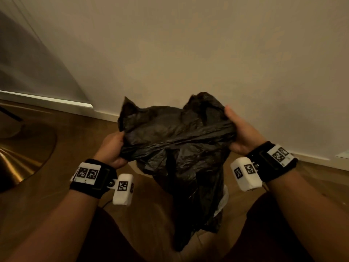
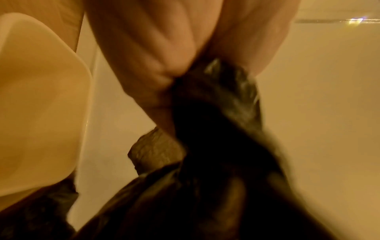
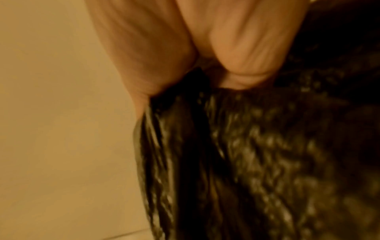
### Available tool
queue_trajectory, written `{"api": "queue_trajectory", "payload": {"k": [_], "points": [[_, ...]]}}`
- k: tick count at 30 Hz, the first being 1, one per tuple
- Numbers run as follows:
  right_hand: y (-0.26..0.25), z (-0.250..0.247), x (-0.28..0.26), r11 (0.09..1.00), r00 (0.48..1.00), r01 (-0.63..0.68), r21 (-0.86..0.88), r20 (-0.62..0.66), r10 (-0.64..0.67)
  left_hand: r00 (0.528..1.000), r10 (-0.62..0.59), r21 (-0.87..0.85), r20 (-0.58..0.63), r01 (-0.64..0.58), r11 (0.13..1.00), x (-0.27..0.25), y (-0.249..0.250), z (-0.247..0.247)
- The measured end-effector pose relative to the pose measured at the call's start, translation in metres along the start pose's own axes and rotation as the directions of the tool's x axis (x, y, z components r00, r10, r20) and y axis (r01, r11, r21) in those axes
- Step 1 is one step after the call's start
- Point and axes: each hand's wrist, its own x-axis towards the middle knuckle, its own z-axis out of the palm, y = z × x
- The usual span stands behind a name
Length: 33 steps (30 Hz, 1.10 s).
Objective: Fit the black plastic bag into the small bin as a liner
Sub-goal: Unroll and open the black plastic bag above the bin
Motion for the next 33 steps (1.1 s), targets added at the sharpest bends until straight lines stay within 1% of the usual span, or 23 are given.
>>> {"api": "queue_trajectory", "payload": {"k": [3,4,6,7,8,9,10,11,12,15,17,19,20,21,22,23,25,26,27,29,31,32,33], "points": [[0.008,-0.002,-0.001,0.955,0.998,-0.052,-0.291,0.007,0.057,0.979,-0.004,0.104,0.203,-0.018,0.994,-0.009,0.004,0.001],[0.008,-0.005,-0.003,0.883,0.999,-0.045,-0.467,0.005,0.054,0.969,-0.011,0.196,0.245,-0.039,0.98,-0.011,0.005,-0.002],[0.006,-0.014,-0.004,0.569,1.0,-0.026,-0.822,-0.031,0.001,0.965,0.002,0.387,0.262,-0.107,0.916,-0.013,0.004,-0.008],[0.006,-0.022,-0.003,0.444,0.998,-0.024,-0.896,-0.049,-0.045,0.969,0.014,0.432,0.246,-0.122,0.894,-0.012,0.003,-0.011],[0.007,-0.03,-0.001,0.432,0.994,-0.024,-0.902,-0.069,-0.09,0.973,0.019,0.413,0.23,-0.115,0.903,-0.01,0.001,-0.016],[0.008,-0.036,0.001,0.525,0.987,-0.023,-0.851,-0.103,-0.123,0.974,0.023,0.324,0.224,-0.097,0.941,-0.007,-0.002,-0.021],[0.009,-0.041,0.002,0.676,0.978,-0.023,-0.736,-0.158,-0.139,0.973,0.036,0.184,0.227,-0.079,0.98,-0.004,-0.004,-0.026],[0.008,-0.044,0.003,0.815,0.963,-0.024,-0.579,-0.231,-0.136,0.971,0.057,0.034,0.231,-0.067,0.997,-0.002,-0.005,-0.031],[0.005,-0.047,0.004,0.907,0.946,-0.011,-0.42,-0.298,-0.126,0.969,0.089,-0.1,0.231,-0.067,0.993,0.002,-0.006,-0.036],[-0.004,-0.048,0.004,0.99,0.921,0.082,-0.117,-0.37,-0.12,0.944,0.175,-0.323,0.279,-0.079,0.943,0.004,-0.006,-0.044],[-0.01,-0.043,0.006,0.991,0.923,0.134,-0.021,-0.361,-0.133,0.93,0.17,-0.261,0.327,-0.084,0.962,0.0,-0.007,-0.04],[-0.012,-0.033,0.009,0.987,0.93,0.156,-0.036,-0.331,-0.159,0.964,0.111,0.098,0.243,-0.138,0.985,-0.003,-0.005,-0.03],[-0.012,-0.026,0.011,0.984,0.935,0.162,-0.077,-0.308,-0.178,0.972,0.086,0.368,0.221,-0.165,0.915,-0.003,-0.004,-0.024],[-0.011,-0.02,0.012,0.977,0.935,0.17,-0.127,-0.292,-0.201,0.978,0.056,0.635,0.199,-0.172,0.753,-0.004,-0.003,-0.019],[-0.01,-0.016,0.014,0.965,0.932,0.188,-0.181,-0.278,-0.233,0.987,0.03,0.81,0.158,-0.147,0.568,-0.003,0.0,-0.017],[-0.01,-0.012,0.015,0.944,0.926,0.213,-0.251,-0.258,-0.277,0.991,0.032,0.881,0.131,-0.132,0.455,-0.002,0.003,-0.016],[-0.01,-0.006,0.015,0.865,0.928,0.246,-0.437,-0.153,-0.341,0.985,0.125,0.899,0.122,-0.164,0.407,0.001,0.011,-0.014],[-0.01,-0.003,0.015,0.815,0.939,0.239,-0.529,-0.088,-0.332,0.966,0.203,0.898,0.161,-0.229,0.375,0.003,0.014,-0.012],[-0.01,0.003,0.014,0.757,0.953,0.218,-0.615,-0.032,-0.301,0.94,0.263,0.901,0.217,-0.297,0.315,0.005,0.016,-0.007],[-0.009,0.014,0.015,0.636,0.975,0.191,-0.748,0.068,-0.213,0.87,0.334,0.899,0.364,-0.422,0.12,0.005,0.017,0.015],[-0.007,0.028,0.018,0.568,0.979,0.205,-0.797,0.163,-0.125,0.818,0.336,0.878,0.468,-0.473,-0.071,0.009,0.011,0.038],[-0.007,0.035,0.019,0.557,0.974,0.222,-0.8,0.204,-0.097,0.816,0.314,0.871,0.486,-0.481,-0.098,0.012,0.008,0.049],[-0.008,0.041,0.02,0.558,0.969,0.239,-0.795,0.236,-0.08,0.822,0.284,0.867,0.493,-0.493,-0.076,0.014,0.003,0.059]]}}
